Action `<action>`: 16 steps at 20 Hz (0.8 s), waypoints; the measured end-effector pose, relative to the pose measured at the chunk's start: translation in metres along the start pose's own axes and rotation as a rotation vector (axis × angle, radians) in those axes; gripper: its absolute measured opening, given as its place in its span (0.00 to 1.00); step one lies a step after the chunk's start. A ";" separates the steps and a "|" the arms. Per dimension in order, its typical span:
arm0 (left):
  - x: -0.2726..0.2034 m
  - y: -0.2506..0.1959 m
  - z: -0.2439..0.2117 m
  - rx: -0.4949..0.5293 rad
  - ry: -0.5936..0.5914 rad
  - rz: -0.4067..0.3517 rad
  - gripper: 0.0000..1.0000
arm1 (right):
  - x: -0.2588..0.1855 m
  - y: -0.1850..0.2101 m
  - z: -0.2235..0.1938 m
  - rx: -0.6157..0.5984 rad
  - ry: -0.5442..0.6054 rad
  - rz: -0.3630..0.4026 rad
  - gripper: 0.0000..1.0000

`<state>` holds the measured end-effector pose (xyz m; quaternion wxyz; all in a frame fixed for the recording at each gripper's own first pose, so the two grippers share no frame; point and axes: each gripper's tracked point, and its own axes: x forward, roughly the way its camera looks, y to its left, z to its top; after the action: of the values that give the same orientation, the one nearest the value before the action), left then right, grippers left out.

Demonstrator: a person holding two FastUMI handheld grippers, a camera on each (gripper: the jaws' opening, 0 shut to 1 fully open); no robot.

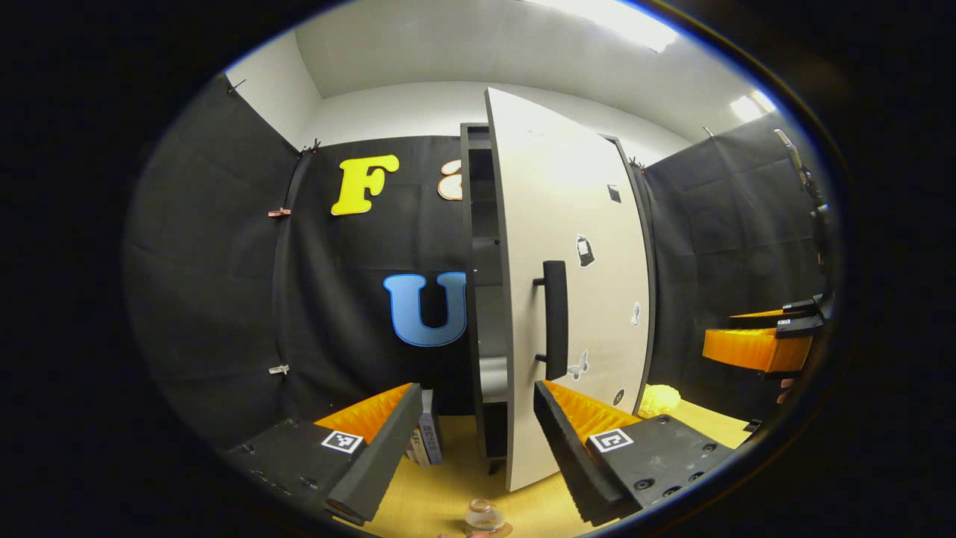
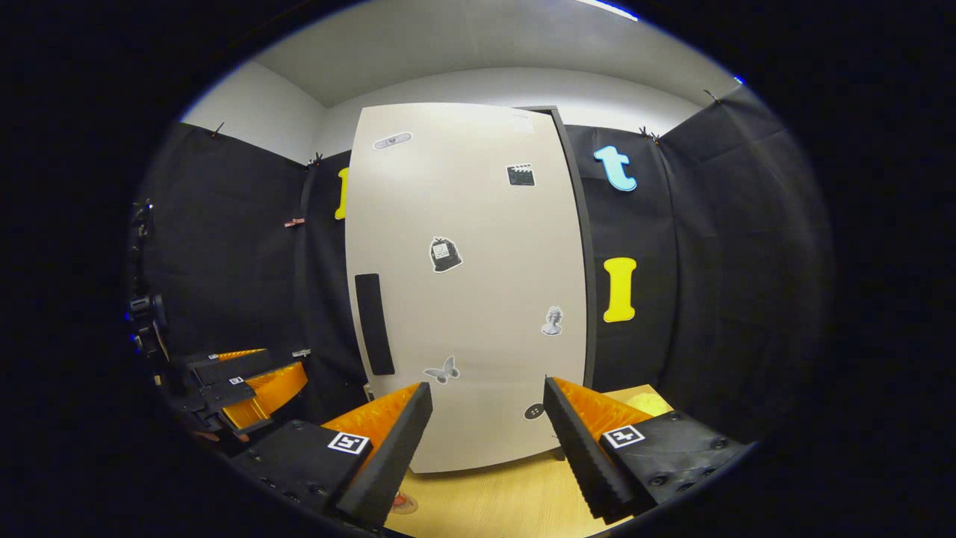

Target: Open the cabinet door with the right hand, grasp the bottle in the cabinet with the left hand and place it on the coaster, then close the cabinet door with the right hand.

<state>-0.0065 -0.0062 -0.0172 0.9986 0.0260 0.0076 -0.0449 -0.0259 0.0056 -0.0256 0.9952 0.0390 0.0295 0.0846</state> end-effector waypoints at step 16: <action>-0.001 -0.021 0.003 0.013 0.012 0.012 0.94 | -0.017 -0.035 0.002 -0.064 -0.001 -0.097 0.99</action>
<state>-0.0096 -0.0268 -0.0156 0.9986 0.0330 0.0132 -0.0388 -0.0364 -0.0318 -0.0259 0.9989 0.0057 0.0280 0.0370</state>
